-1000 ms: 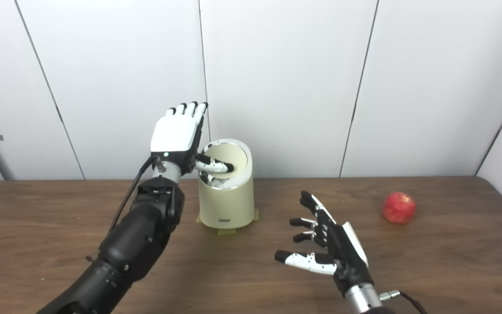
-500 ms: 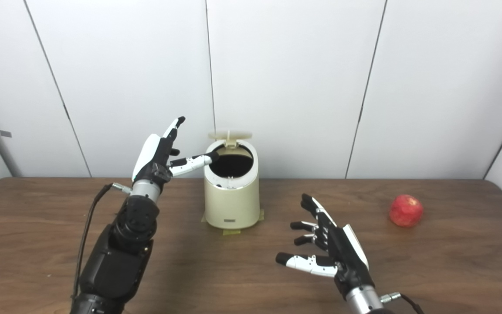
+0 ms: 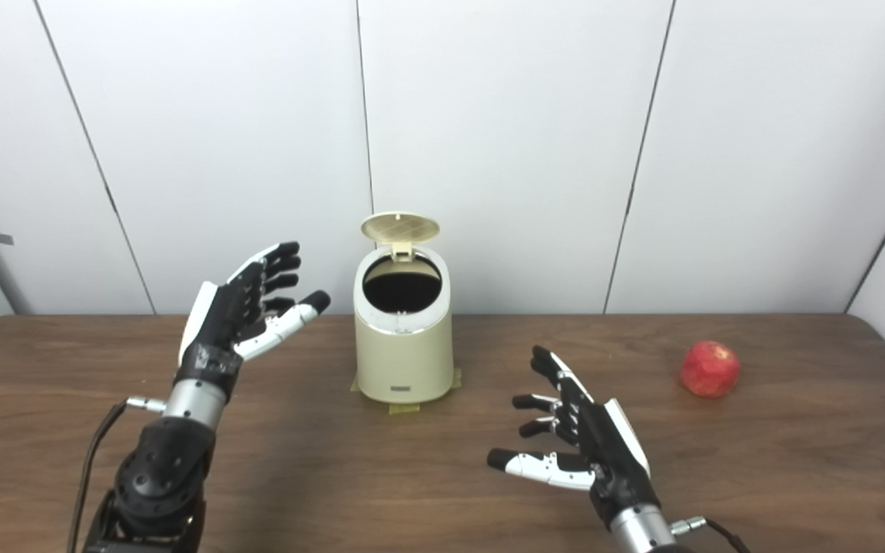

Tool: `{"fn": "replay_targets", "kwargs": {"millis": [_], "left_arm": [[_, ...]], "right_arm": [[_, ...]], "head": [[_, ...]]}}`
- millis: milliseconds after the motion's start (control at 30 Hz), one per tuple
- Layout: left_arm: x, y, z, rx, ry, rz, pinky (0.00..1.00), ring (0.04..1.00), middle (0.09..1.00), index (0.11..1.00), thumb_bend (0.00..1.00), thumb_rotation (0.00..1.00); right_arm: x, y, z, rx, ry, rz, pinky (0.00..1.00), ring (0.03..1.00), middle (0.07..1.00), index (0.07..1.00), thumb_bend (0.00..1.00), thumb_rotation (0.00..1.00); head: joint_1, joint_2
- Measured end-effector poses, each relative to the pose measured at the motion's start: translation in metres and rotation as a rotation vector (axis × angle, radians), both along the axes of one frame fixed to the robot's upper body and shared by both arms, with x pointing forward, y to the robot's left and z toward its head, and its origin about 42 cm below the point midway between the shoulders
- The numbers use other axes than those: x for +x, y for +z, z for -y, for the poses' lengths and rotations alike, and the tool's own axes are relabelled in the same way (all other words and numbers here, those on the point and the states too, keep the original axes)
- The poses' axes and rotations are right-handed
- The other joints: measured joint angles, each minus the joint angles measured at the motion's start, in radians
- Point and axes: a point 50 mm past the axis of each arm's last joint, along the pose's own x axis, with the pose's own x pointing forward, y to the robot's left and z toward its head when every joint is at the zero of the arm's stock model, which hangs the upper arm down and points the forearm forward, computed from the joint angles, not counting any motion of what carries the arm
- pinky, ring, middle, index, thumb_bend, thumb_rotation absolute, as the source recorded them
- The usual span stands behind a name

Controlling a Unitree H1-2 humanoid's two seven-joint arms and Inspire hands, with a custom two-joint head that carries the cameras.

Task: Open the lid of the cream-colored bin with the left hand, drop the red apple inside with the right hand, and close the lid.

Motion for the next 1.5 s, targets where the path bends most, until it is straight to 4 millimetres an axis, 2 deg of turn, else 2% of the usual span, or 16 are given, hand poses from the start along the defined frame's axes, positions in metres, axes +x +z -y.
{"fn": "replay_targets", "kwargs": {"millis": [133, 267, 467, 533, 567, 667, 767, 833, 967, 1133, 1233, 1333, 1433, 1500], "left_arm": [[-0.023, -0.026, -0.007, -0.051, -0.015, -0.065, 0.60, 0.747, 0.798, 0.834, 0.75, 0.30], [-0.042, -0.049, -0.008, -0.054, -0.019, -0.073, 0.63, 0.725, 0.777, 0.824, 0.73, 0.27], [-0.046, -0.059, -0.003, -0.067, -0.030, -0.038, 0.63, 0.705, 0.761, 0.798, 0.73, 0.25], [-0.046, -0.061, -0.003, -0.068, -0.035, -0.024, 0.64, 0.707, 0.761, 0.789, 0.73, 0.24], [-0.046, -0.063, -0.003, -0.068, -0.034, -0.027, 0.64, 0.709, 0.763, 0.789, 0.73, 0.23], [-0.049, -0.071, -0.005, -0.072, -0.032, -0.037, 0.66, 0.720, 0.779, 0.796, 0.71, 0.23], [-0.050, -0.072, -0.011, -0.057, -0.029, -0.037, 0.67, 0.725, 0.781, 0.793, 0.70, 0.25], [-0.050, -0.072, -0.017, -0.043, -0.022, -0.037, 0.67, 0.725, 0.780, 0.793, 0.68, 0.23], [-0.050, -0.070, -0.029, -0.027, -0.013, -0.037, 0.66, 0.730, 0.782, 0.795, 0.63, 0.18], [-0.050, -0.070, -0.031, -0.031, -0.020, -0.039, 0.66, 0.739, 0.795, 0.801, 0.58, 0.10], [-0.050, -0.070, -0.034, -0.026, -0.015, -0.038, 0.64, 0.736, 0.801, 0.808, 0.56, 0.05], [-0.050, -0.069, -0.036, -0.019, -0.012, -0.038, 0.62, 0.735, 0.808, 0.812, 0.56, 0.04], [-0.050, -0.069, -0.037, -0.016, -0.012, -0.038, 0.62, 0.734, 0.810, 0.814, 0.55, 0.03], [-0.050, -0.069, -0.039, -0.009, -0.011, -0.038, 0.62, 0.733, 0.811, 0.812, 0.55, 0.02]], "right_arm": [[0.000, 0.000, 0.001, 0.013, -0.002, 0.000, 0.57, 0.744, 0.912, 0.920, 0.74, 0.17], [0.000, 0.001, 0.004, 0.025, -0.013, 0.008, 0.56, 0.721, 0.894, 0.904, 0.76, 0.15], [0.000, 0.004, 0.009, 0.027, -0.030, 0.037, 0.55, 0.736, 0.891, 0.901, 0.79, 0.17], [0.002, 0.009, 0.015, -0.010, -0.050, 0.049, 0.53, 0.724, 0.881, 0.898, 0.80, 0.19], [0.003, 0.012, 0.017, -0.031, -0.053, 0.059, 0.53, 0.722, 0.885, 0.902, 0.80, 0.19], [0.013, 0.033, 0.034, -0.138, -0.073, 0.088, 0.51, 0.713, 0.896, 0.904, 0.82, 0.21], [0.031, 0.060, 0.059, -0.308, -0.119, 0.096, 0.58, 0.711, 0.891, 0.894, 0.85, 0.25], [0.041, 0.079, 0.076, -0.407, -0.147, 0.112, 0.62, 0.698, 0.880, 0.884, 0.85, 0.25], [0.057, 0.110, 0.098, -0.487, -0.222, 0.134, 0.56, 0.709, 0.877, 0.872, 0.83, 0.18], [0.065, 0.126, 0.107, -0.556, -0.294, 0.090, 0.54, 0.718, 0.874, 0.873, 0.81, 0.14], [0.068, 0.138, 0.120, -0.603, -0.313, 0.068, 0.55, 0.758, 0.901, 0.880, 0.81, 0.16], [0.076, 0.153, 0.138, -0.656, -0.347, 0.052, 0.61, 0.801, 0.903, 0.864, 0.81, 0.15], [0.082, 0.165, 0.158, -0.731, -0.370, 0.020, 0.62, 0.820, 0.924, 0.877, 0.82, 0.19], [0.086, 0.168, 0.166, -0.775, -0.358, -0.013, 0.68, 0.854, 0.937, 0.897, 0.83, 0.21]], "head": [[-0.003, -0.008], [-0.014, -0.020], [-0.048, -0.037], [-0.099, -0.060], [-0.100, -0.060], [-0.182, -0.093], [-0.218, -0.110], [-0.273, -0.138], [-0.346, -0.156], [-0.379, -0.161], [-0.399, -0.161], [-0.408, -0.160], [-0.413, -0.158], [-0.413, -0.157]]}}
